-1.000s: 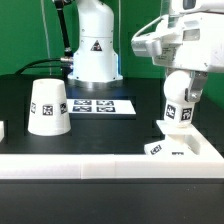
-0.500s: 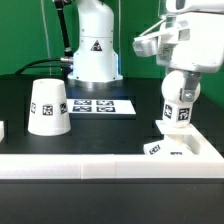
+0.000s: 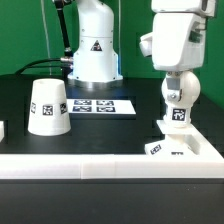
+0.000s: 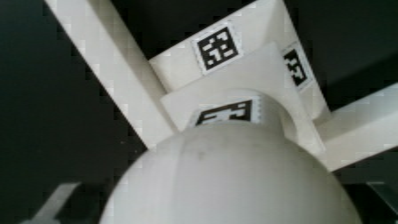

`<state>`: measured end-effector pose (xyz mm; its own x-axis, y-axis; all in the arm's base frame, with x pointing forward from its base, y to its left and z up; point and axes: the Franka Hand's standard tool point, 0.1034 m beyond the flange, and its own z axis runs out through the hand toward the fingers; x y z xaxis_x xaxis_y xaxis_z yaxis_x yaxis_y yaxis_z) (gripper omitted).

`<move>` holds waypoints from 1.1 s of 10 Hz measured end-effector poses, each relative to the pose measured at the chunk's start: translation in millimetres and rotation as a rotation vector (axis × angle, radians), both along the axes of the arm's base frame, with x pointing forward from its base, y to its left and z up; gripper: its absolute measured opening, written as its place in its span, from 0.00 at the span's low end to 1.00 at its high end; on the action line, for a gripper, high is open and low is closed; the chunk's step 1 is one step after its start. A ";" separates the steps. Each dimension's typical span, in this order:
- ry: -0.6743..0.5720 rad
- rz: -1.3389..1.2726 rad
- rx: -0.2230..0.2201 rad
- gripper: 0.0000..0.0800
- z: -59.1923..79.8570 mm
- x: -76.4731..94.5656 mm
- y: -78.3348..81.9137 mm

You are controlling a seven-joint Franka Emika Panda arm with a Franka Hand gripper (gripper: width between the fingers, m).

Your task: Assemble lamp

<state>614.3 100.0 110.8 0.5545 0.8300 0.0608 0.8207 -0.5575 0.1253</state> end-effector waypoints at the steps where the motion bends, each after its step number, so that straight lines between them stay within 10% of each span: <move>1: -0.001 -0.037 0.005 0.72 0.0 0.1 0.0; 11: 0.002 -0.953 0.100 0.72 1.6 -7.3 -2.2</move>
Offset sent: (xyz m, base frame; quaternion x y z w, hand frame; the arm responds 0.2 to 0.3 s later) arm 0.0000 0.0000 0.0000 0.0000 0.0000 0.1938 0.9810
